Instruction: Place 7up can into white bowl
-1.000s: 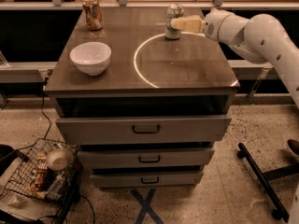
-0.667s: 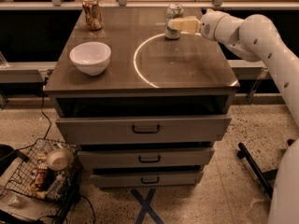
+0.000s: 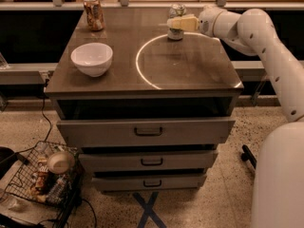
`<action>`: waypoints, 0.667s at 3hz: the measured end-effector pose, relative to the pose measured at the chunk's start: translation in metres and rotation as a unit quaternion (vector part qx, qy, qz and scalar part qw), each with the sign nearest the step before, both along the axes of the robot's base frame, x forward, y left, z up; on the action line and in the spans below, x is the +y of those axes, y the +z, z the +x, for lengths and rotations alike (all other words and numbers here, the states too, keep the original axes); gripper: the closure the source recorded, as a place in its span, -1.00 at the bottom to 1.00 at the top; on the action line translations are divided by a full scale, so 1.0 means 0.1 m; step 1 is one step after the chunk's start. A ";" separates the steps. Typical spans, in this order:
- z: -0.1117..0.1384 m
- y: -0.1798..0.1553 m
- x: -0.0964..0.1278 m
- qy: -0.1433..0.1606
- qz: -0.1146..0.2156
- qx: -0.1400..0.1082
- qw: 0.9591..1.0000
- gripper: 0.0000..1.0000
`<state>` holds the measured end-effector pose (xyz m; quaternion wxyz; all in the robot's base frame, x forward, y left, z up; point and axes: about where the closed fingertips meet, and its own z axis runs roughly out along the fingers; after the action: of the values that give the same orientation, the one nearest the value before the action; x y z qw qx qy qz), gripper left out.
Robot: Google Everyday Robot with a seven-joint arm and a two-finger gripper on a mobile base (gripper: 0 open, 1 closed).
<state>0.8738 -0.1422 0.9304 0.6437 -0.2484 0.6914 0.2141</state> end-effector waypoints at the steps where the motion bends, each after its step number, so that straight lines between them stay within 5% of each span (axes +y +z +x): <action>1: 0.02 -0.01 0.15 0.009 -0.007 -0.004 1.000 -1.00; 2: 0.10 -0.05 0.39 0.017 -0.021 -0.006 1.000 -1.00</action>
Offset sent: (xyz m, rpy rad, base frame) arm 0.0052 0.0380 -0.0052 -0.0482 -0.0093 0.0350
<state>0.8839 -0.1037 0.9251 0.6388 -0.2752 0.6873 0.2092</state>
